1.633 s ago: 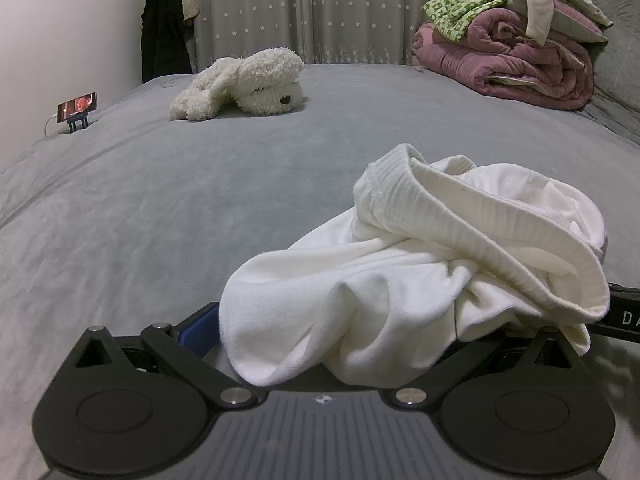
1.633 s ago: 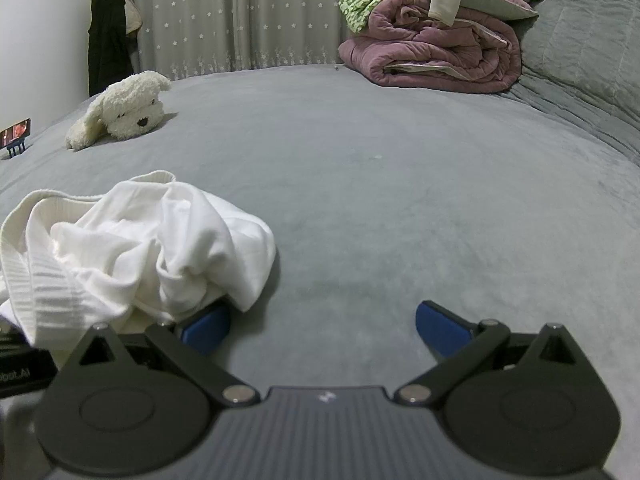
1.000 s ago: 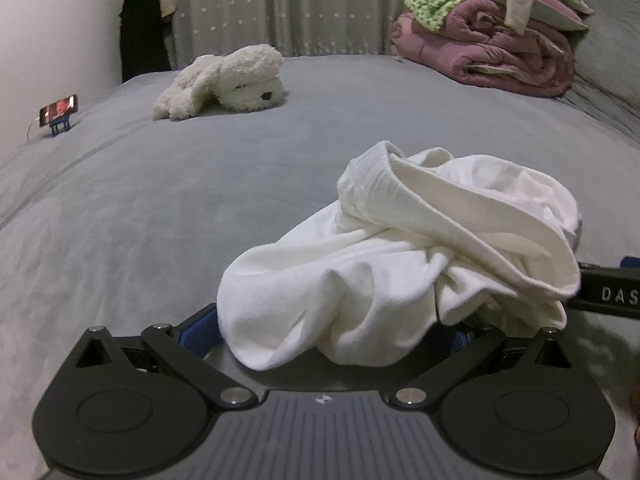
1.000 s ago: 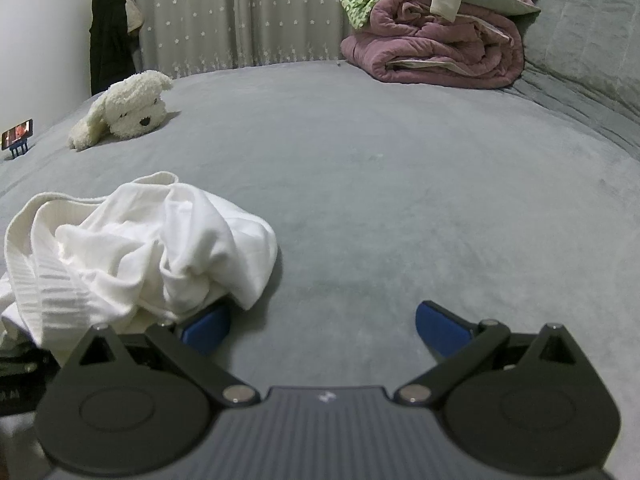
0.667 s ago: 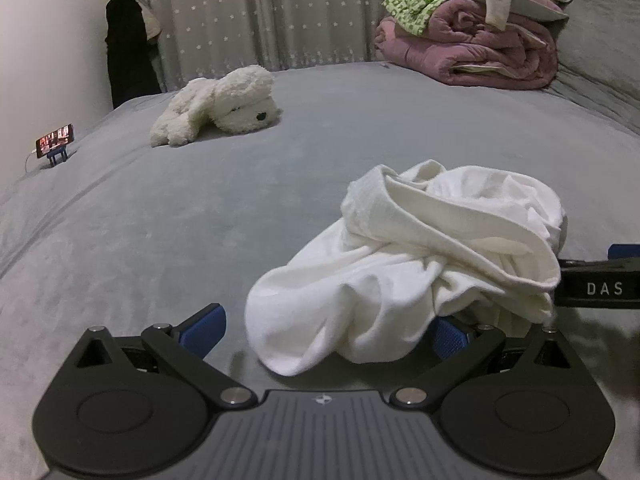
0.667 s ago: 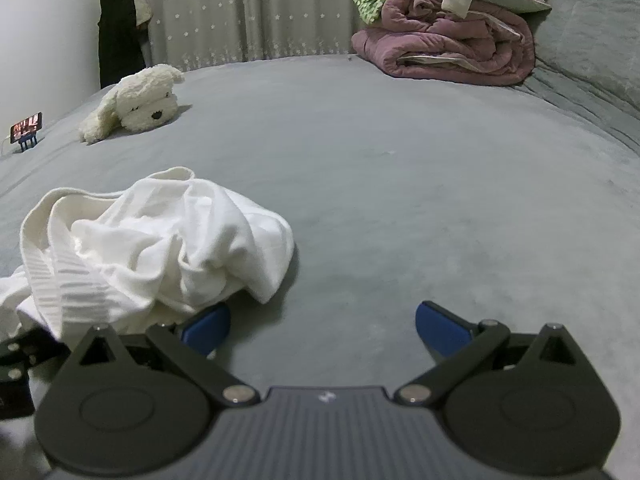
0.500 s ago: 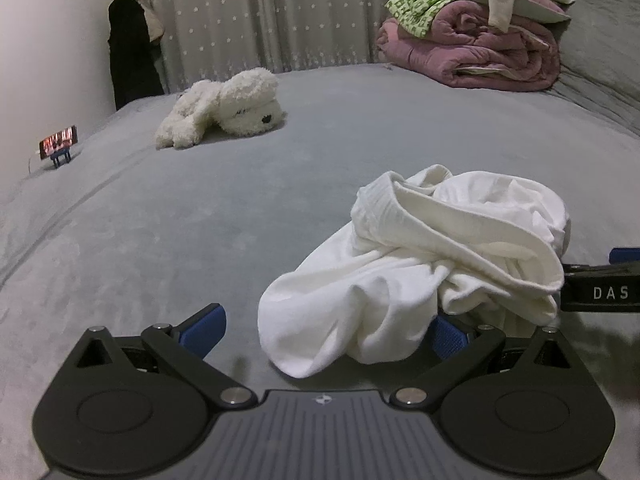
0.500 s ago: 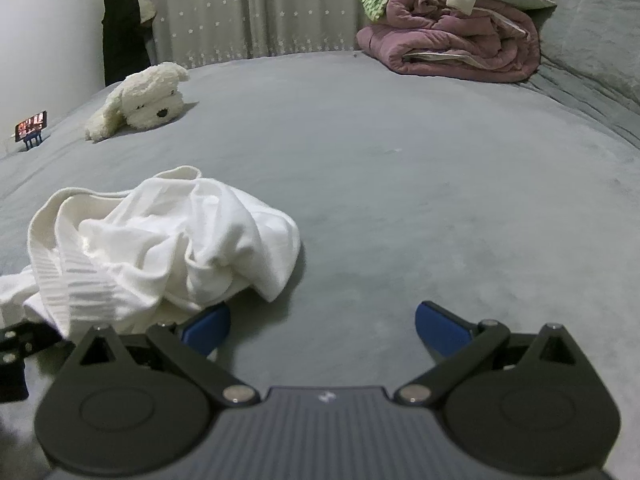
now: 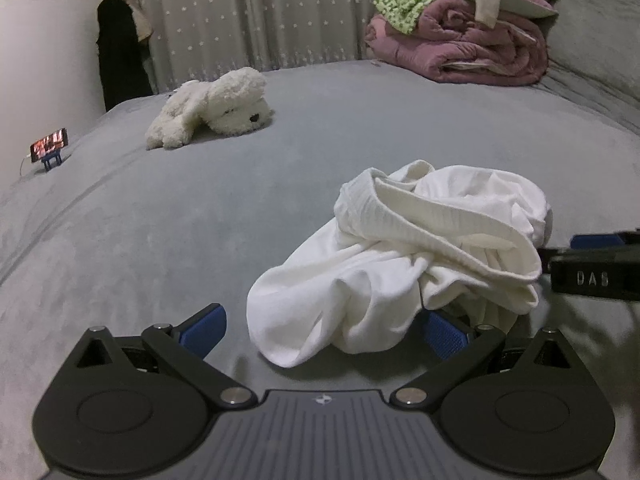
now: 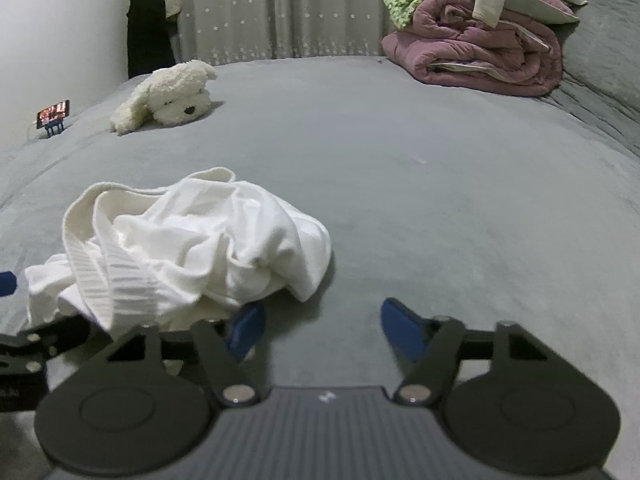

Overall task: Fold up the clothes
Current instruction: 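Move both grippers toward the crumpled white garment on the bed, then grasp the white garment edge with the left gripper and lift it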

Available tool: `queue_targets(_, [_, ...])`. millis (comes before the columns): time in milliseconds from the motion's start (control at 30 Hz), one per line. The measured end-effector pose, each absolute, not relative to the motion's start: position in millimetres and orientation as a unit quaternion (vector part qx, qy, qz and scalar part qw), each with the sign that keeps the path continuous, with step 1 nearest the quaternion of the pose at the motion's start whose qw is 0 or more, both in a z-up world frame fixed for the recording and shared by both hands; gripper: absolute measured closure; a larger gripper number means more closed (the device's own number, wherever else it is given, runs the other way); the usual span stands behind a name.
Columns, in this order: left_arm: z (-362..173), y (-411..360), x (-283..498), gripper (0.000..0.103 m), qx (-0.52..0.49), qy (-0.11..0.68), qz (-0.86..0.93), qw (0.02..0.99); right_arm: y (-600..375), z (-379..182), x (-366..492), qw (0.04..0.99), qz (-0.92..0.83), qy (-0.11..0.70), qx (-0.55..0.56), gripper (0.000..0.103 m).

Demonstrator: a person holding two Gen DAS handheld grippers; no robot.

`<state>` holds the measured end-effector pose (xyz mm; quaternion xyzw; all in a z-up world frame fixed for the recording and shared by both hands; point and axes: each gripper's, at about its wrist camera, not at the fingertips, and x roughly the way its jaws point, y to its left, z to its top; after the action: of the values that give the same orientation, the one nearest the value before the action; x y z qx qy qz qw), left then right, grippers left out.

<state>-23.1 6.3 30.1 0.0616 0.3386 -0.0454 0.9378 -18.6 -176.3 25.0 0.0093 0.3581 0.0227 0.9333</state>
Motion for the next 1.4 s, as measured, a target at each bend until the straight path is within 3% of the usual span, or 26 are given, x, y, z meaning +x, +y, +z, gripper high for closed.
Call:
queue_targets(67, [32.6,5.1,-25.5,0.0,0.069,0.332,-0.049,0.94,-179.6,27.1,-17.7,0.932,0.024,0.36,0.017,0.052])
queue_targets(367, [44.7,5.8,-27.9,0.0,0.061,0.313,-0.075,0.945,-191.7,33.5,-15.2,0.932,0.032,0.359,0.041,0.071])
queue_targets(1000, [61.0,-16.2,12.2,0.0,-0.024,0.316,-0.099,0.943,-215.0,40.3,-7.8,0.927,0.008,0.363,0.089,0.069])
queue_targets(1233, [48.7,-20.4,27.7,0.0,-0.037,0.342,-0.087,0.935,-217.3,39.0,-7.6,0.926,-0.003,0.367,0.09,0.058])
queue_targets(1300, [45.0,-18.9,29.1,0.005,-0.035,0.35,-0.084,0.932,-218.0,38.2,-7.1,0.925,-0.005,0.369,0.09,0.057])
queue_targets(1400, [44.4,-15.3,28.2,0.042,-0.047,0.356,-0.091,0.929,-218.2,38.0,-6.7,0.924,-0.006,0.371,0.09,0.057])
